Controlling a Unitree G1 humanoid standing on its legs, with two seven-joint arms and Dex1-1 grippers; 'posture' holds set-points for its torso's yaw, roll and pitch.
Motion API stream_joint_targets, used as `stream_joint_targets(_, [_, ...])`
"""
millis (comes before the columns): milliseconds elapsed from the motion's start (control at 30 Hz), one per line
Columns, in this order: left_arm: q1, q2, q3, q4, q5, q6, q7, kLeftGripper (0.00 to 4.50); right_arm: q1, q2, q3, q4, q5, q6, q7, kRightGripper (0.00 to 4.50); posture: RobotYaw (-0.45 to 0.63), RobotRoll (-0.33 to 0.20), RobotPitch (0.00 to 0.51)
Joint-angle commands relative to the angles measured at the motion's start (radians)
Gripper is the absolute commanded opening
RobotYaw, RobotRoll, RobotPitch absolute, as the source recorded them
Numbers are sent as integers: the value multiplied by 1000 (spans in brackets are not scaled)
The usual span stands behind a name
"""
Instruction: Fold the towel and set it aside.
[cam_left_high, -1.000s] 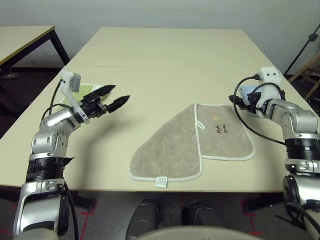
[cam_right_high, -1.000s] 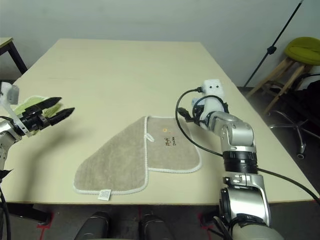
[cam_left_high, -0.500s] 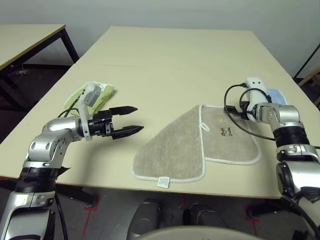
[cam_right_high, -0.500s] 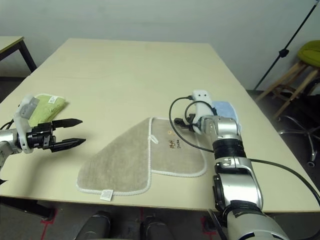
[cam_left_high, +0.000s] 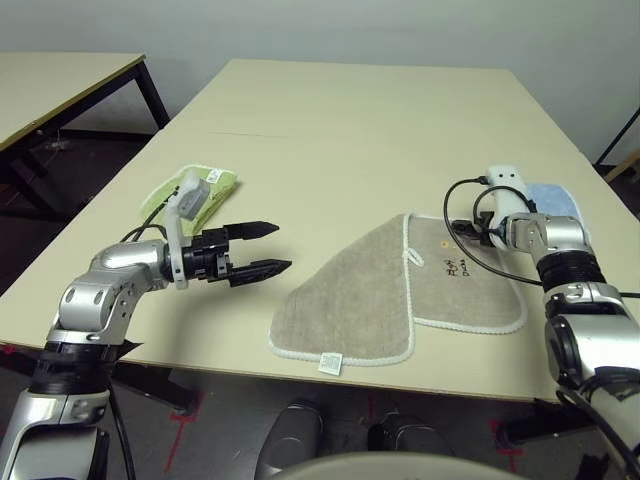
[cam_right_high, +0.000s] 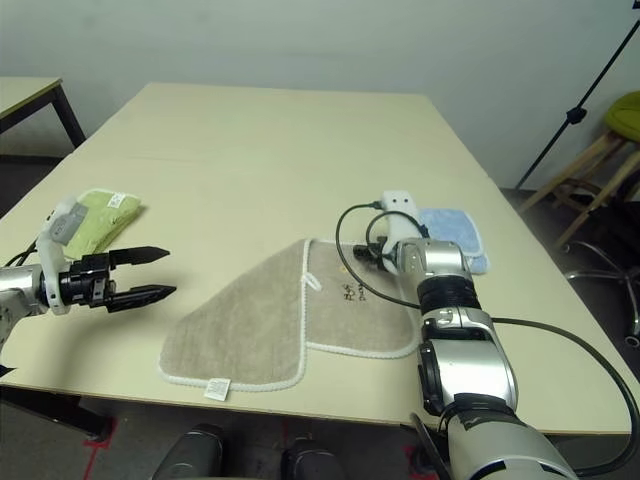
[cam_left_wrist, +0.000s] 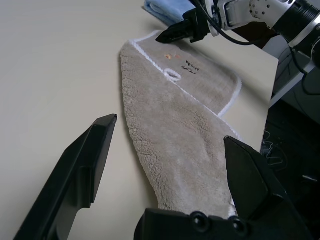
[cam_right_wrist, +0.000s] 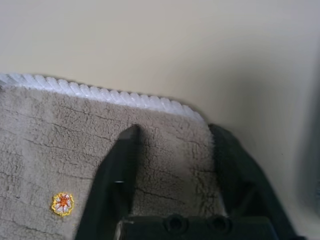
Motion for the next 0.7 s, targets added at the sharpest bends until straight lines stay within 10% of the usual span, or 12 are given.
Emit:
stream_joint_targets(33, [1,-1,-27,-50,14,39,39,4500,-23,7,4,-4,-9,-22,8,1248,199,0,21])
stream_joint_targets(133, [-13,-8,-34,-73,0,76,62,4500,-41,16,3,-28,-6,-47,14,80,200,0,20])
stream_joint_targets(700, [-125,-98,-147,-47,28,143,109,4500,-279,55,-65,186,-31,-455,-182,28,207,0,27])
